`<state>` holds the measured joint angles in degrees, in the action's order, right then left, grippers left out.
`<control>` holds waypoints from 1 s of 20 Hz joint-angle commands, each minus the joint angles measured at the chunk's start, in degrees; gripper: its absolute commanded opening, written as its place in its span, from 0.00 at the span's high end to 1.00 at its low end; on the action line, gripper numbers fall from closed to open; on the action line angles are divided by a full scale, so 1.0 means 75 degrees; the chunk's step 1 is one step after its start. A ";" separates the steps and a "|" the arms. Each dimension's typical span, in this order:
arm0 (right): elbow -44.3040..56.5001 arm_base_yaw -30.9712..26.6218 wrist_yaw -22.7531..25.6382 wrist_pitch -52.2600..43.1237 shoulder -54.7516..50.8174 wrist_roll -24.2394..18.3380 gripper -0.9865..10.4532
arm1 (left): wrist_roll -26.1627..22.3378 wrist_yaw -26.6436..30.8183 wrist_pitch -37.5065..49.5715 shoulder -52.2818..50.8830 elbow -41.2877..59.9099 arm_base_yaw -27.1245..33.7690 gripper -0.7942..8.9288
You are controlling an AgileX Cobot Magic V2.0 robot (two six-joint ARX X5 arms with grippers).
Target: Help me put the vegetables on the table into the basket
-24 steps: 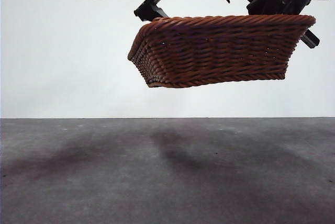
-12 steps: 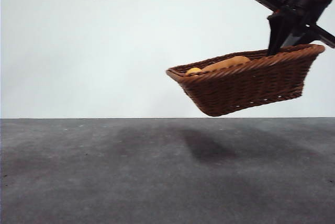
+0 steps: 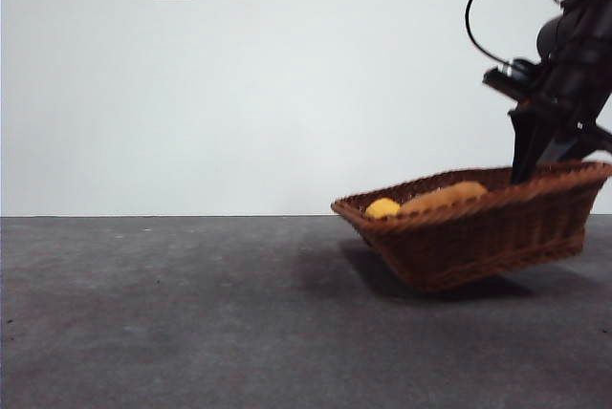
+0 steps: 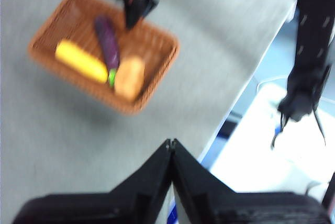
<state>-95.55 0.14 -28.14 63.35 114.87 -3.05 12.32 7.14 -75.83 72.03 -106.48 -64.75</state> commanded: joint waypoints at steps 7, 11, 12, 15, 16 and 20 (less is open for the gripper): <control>0.0035 -0.0425 -0.0399 -0.0495 0.0376 -0.0204 0.93 | 0.2349 0.0417 0.0012 -0.3462 0.2903 -0.0102 0.93; 0.0192 -0.0478 -0.0449 -0.0490 0.0425 -0.0289 0.93 | 0.2620 0.0466 0.0015 -0.4537 0.2908 -0.0102 0.93; 0.0297 -0.0463 -0.0446 -0.0603 0.0425 -0.0283 0.93 | 0.2614 0.0484 0.0015 -0.4651 0.2908 -0.0102 0.93; 0.0883 -0.0414 -0.0431 -0.0944 0.0425 -0.0207 0.93 | 0.2608 0.0452 0.0015 -0.4718 0.2908 -0.0102 0.93; 0.1000 -0.0414 -0.0431 -0.1029 0.0425 -0.0076 0.92 | 0.2562 0.0455 0.0015 -0.4695 0.2908 -0.0102 0.93; 0.0924 -0.0423 0.0245 -0.0874 0.0029 0.0207 0.47 | 0.2422 0.0449 0.0015 -0.4686 0.2908 -0.0102 0.93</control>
<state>-88.88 -3.07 -26.00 56.97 115.98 -2.07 31.11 10.41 -75.85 37.01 -85.01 -65.39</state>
